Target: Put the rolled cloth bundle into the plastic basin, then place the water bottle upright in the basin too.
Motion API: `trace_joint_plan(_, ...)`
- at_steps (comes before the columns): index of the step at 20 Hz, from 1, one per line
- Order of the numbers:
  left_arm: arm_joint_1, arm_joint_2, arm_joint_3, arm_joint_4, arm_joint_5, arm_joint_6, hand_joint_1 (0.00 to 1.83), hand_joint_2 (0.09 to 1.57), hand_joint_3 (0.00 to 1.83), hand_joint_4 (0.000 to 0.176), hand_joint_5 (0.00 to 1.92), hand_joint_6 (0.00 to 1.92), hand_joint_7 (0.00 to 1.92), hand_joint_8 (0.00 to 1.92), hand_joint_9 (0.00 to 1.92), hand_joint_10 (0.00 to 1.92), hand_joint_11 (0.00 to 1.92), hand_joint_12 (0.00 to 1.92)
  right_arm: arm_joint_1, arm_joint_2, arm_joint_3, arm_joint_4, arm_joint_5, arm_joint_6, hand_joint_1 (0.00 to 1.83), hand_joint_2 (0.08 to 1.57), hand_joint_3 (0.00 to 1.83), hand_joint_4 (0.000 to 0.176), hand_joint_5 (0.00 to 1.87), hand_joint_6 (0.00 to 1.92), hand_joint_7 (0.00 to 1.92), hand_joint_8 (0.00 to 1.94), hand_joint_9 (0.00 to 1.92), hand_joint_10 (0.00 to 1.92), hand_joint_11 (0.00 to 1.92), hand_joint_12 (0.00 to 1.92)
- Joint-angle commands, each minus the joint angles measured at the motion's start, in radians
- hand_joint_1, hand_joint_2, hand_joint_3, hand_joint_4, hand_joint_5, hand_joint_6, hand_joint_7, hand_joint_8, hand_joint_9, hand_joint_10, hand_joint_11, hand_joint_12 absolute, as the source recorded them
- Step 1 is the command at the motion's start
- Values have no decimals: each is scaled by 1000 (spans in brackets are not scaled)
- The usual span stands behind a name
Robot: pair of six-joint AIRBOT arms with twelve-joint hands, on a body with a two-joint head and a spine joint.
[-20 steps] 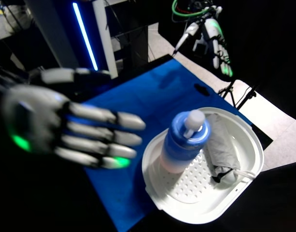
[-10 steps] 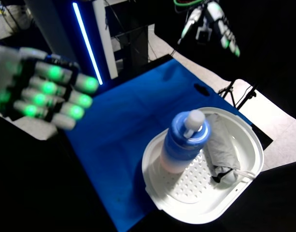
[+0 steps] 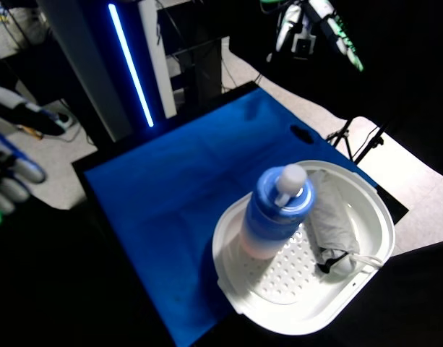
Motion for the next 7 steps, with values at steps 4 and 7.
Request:
trace_joint_plan(4,-5,0,3,-18,-124,-4,571,1048,3,176,16,1,0,0,0,0,0,0,6,10,10,20,129,6,693,1177,6,49,173,0,174,0,75,0,0,20)
trace_joint_plan(7,-5,-1,3,-20,-124,-4,555,1051,3,176,15,0,0,0,0,0,0,0,6,9,11,20,129,6,695,1186,4,29,182,2,184,2,99,6,18,30)
